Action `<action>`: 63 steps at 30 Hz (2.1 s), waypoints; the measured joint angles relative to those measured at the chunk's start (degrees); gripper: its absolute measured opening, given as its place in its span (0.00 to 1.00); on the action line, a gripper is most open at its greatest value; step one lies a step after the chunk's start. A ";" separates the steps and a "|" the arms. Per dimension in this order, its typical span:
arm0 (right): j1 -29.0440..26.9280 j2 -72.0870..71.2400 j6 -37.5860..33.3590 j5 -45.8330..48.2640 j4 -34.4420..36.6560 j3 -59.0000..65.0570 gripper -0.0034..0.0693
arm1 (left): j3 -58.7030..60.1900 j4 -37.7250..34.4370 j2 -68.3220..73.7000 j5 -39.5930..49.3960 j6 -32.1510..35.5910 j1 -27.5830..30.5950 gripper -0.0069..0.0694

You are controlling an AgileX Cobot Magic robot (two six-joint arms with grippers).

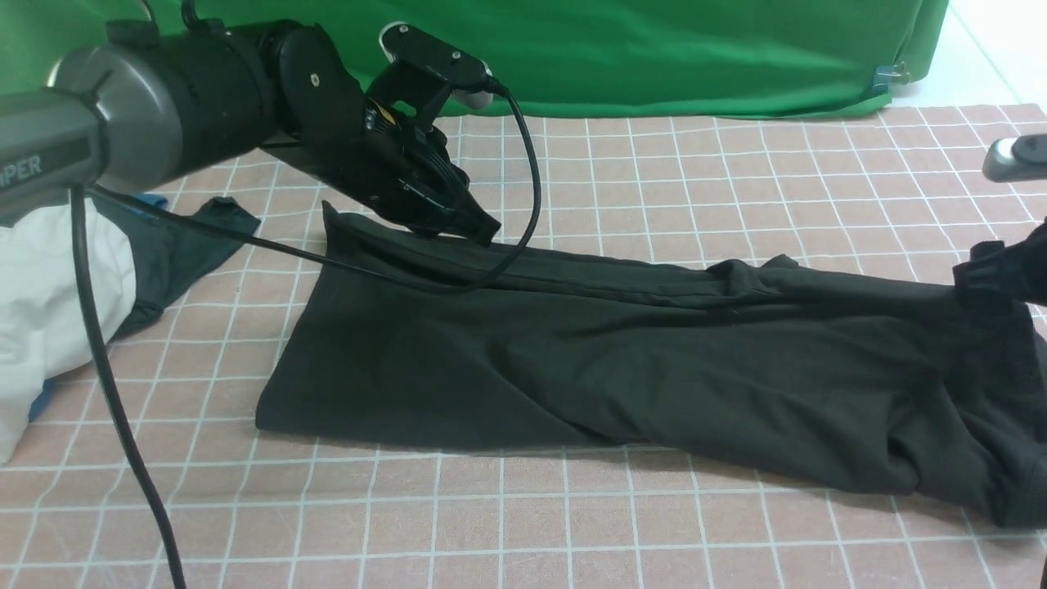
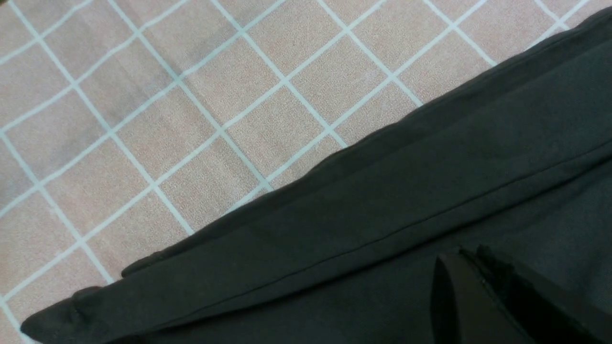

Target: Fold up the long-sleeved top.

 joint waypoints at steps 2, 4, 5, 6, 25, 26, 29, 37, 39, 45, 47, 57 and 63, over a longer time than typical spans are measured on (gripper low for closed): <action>-0.05 1.48 0.00 -1.99 0.00 0.00 0.82 | 0.00 -0.06 0.00 0.07 -0.05 0.00 0.11; -0.05 2.68 0.00 -3.55 0.05 0.00 0.78 | 0.00 -0.21 0.00 0.71 0.02 0.00 0.11; -0.05 2.92 0.00 -3.88 0.05 0.00 0.76 | 0.00 -0.35 0.00 1.01 0.02 0.00 0.11; -0.05 2.97 0.00 -3.99 0.05 0.00 0.74 | 0.00 -0.47 0.00 1.67 0.02 0.00 0.11; 6.33 -1.14 -24.53 28.00 -0.81 -13.35 0.72 | 0.00 -5.61 -0.05 11.46 0.30 -0.50 0.11; 6.01 0.18 -25.55 28.20 -0.96 -14.48 0.72 | 0.00 -5.61 -0.12 12.29 0.32 -0.82 0.11; 4.82 3.28 -26.97 28.38 -1.31 -17.60 0.72 | 0.00 -5.36 -0.51 13.54 0.43 -2.07 0.11; 0.45 11.40 -26.99 32.00 0.06 -23.21 0.72 | 0.00 -2.97 -1.36 15.90 0.56 -6.07 0.11; -0.34 12.48 -27.20 32.24 1.42 -23.33 0.72 | 0.00 -2.46 -1.36 15.92 2.00 -6.21 0.11; -0.97 13.50 -27.82 32.49 5.67 -23.39 0.71 | 0.00 -1.27 -1.40 14.44 5.78 -6.21 0.11; -0.97 13.50 -28.45 32.79 7.32 -23.39 0.69 | 0.00 -0.88 -1.40 14.05 6.95 -6.21 0.11; -0.97 13.54 -28.88 35.79 10.52 -23.39 0.53 | 0.00 0.46 -1.40 10.41 7.98 -5.73 0.11; -0.97 13.54 -28.58 35.54 9.21 -23.39 0.27 | 0.00 2.96 -1.40 9.37 8.16 -5.74 0.11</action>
